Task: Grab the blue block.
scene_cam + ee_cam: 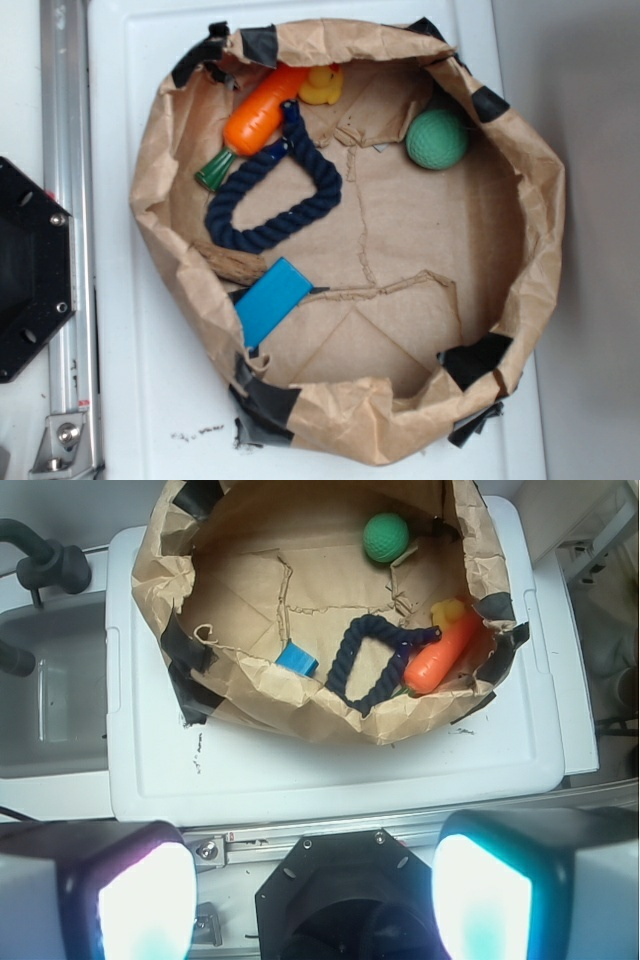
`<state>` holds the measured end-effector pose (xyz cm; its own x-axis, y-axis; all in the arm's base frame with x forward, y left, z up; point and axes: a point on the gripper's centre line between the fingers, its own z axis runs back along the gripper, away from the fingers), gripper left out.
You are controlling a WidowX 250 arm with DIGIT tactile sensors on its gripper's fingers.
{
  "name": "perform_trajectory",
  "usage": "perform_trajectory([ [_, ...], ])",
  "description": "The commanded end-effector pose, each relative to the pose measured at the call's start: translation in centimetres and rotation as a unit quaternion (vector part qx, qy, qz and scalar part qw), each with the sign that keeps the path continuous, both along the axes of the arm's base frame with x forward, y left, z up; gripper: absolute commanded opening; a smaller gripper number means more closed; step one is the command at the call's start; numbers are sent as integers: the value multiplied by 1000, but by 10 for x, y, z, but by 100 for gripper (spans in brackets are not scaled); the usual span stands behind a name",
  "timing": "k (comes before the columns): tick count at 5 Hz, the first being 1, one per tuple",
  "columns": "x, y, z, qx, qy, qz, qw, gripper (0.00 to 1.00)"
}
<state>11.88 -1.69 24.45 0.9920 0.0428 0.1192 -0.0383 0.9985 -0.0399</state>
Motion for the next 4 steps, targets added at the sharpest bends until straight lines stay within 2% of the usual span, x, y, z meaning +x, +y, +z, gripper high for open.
perform_trajectory([
  [1, 0, 0, 0, 0, 0, 0, 1000, 100],
  [2, 50, -1, -38, -21, 32, 60, 997, 100],
  [3, 83, 7, -64, -56, 48, 128, 989, 100],
  [4, 118, 30, -106, -81, 62, 180, 978, 100],
])
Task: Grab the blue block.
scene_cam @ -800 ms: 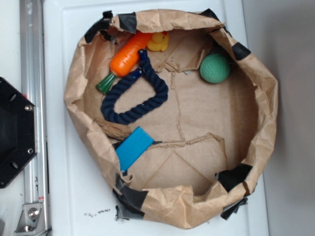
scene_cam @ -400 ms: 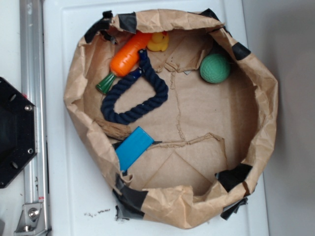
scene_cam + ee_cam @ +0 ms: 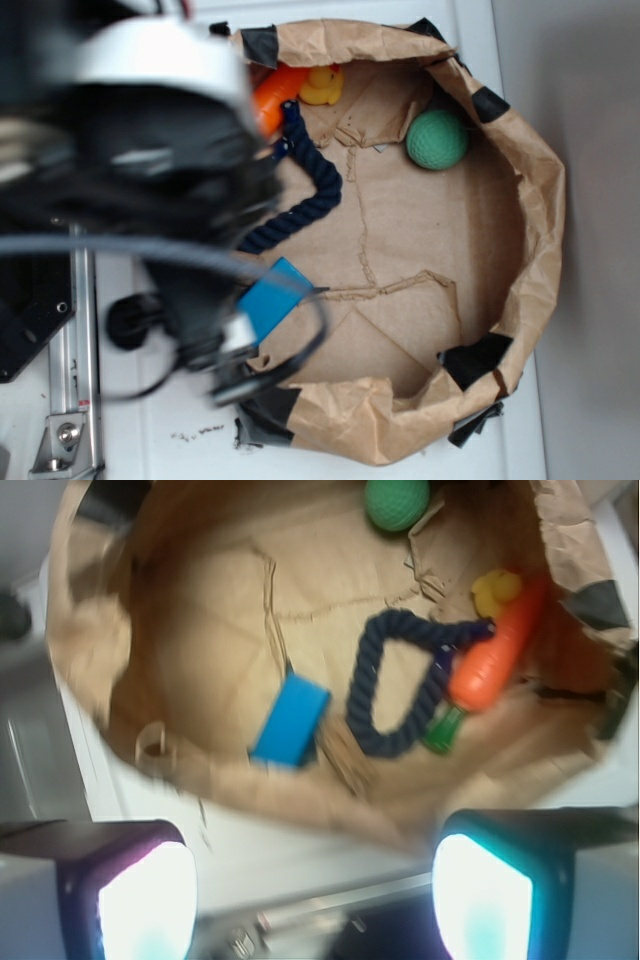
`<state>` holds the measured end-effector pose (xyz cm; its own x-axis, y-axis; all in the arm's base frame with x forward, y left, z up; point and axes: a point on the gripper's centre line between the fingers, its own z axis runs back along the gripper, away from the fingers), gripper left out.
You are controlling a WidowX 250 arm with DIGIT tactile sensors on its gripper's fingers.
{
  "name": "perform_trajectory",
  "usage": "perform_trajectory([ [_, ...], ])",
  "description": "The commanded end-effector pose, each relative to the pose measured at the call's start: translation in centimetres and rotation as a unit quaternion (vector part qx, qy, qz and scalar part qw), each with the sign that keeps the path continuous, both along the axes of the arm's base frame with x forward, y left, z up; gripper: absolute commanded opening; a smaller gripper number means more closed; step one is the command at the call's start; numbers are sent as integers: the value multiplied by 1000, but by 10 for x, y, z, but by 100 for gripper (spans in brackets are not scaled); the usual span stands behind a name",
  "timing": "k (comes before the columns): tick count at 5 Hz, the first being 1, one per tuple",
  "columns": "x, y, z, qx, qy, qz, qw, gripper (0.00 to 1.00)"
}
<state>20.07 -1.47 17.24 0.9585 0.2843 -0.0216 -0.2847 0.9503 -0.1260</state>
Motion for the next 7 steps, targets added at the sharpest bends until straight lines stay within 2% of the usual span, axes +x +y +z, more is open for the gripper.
perform_trajectory([
  [1, 43, 37, -60, -39, 36, 99, 994, 100],
  [2, 41, 21, -97, -58, 95, 115, 987, 100],
  [3, 17, -12, -127, -59, 140, 84, 985, 100],
  [4, -3, -26, -150, -39, 160, 69, 984, 100],
  [5, -11, -28, -166, -39, 168, 67, 983, 100],
  [6, -14, -31, -179, -36, 176, 95, 979, 0],
  [7, -15, -27, -174, -35, 173, 101, 979, 0],
])
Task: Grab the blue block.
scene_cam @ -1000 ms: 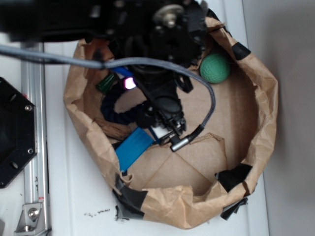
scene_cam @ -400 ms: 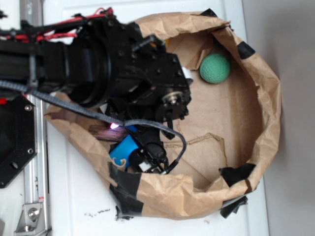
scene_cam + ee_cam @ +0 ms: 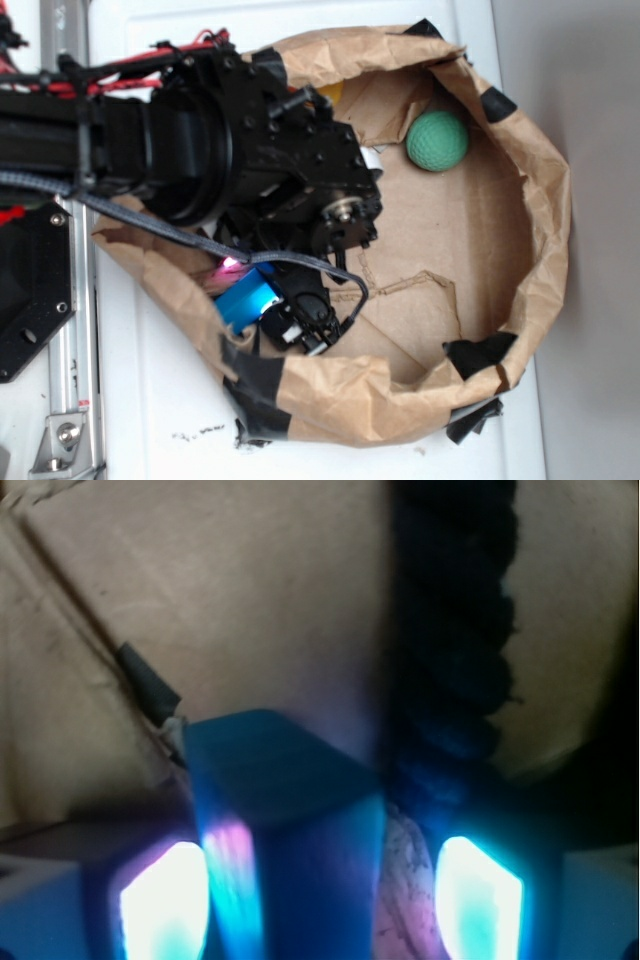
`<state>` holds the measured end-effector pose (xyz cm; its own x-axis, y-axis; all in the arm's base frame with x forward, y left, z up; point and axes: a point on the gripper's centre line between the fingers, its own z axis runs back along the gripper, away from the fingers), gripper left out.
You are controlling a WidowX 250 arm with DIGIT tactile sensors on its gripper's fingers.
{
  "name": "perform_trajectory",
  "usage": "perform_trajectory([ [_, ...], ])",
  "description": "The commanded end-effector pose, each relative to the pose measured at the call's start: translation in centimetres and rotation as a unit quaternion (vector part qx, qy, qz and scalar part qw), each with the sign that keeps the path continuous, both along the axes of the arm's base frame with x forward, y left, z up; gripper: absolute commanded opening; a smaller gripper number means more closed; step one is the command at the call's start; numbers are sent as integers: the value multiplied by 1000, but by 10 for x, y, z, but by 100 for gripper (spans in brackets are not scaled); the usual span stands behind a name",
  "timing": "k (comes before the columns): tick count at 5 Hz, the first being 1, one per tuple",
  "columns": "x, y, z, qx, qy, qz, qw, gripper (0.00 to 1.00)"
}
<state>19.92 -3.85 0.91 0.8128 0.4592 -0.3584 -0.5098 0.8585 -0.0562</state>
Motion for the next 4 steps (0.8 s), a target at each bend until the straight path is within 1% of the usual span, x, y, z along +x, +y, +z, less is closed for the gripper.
perform_trajectory([
  [1, -3, 7, 27, 23, -47, -66, 996, 0],
  [2, 20, 27, 77, 63, -136, -175, 973, 0],
  [3, 34, 40, 129, 71, -210, -232, 947, 0],
  [4, 44, 41, 165, 63, -233, -247, 939, 0],
])
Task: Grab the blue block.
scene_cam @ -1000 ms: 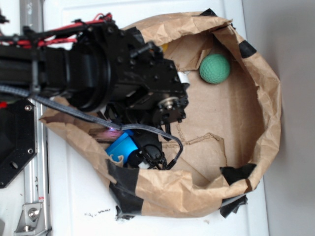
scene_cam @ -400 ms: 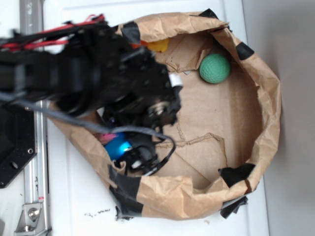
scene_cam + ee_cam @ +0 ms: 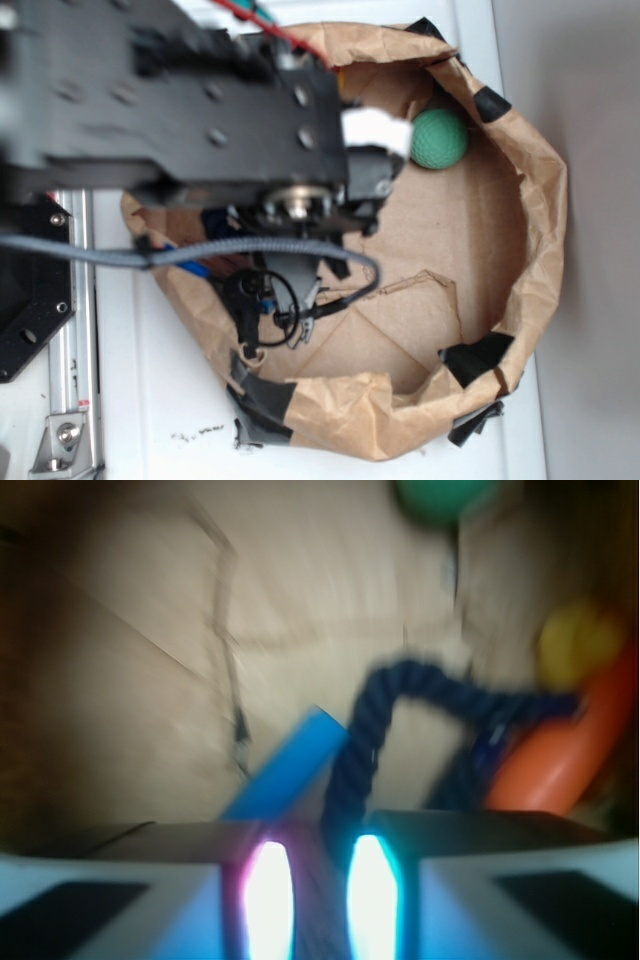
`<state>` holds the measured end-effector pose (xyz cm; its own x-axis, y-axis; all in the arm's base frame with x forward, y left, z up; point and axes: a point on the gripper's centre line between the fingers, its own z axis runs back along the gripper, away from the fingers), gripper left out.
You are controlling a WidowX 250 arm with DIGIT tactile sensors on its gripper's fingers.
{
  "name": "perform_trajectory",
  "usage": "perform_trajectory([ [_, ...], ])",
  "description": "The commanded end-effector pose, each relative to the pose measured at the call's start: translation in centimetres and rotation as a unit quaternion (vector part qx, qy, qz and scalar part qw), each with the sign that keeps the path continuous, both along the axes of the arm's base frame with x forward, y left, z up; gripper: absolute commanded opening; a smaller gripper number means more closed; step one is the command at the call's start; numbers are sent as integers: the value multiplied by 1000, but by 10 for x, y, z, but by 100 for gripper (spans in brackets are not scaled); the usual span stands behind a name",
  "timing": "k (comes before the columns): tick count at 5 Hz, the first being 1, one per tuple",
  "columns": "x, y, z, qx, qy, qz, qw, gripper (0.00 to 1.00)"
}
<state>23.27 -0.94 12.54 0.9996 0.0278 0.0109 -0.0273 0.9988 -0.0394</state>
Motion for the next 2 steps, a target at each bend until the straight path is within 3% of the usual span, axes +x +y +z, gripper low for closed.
perform_trajectory([
  [1, 18, 11, 57, -8, -69, -31, 997, 0],
  [2, 17, 13, 49, -9, -44, -25, 999, 0],
])
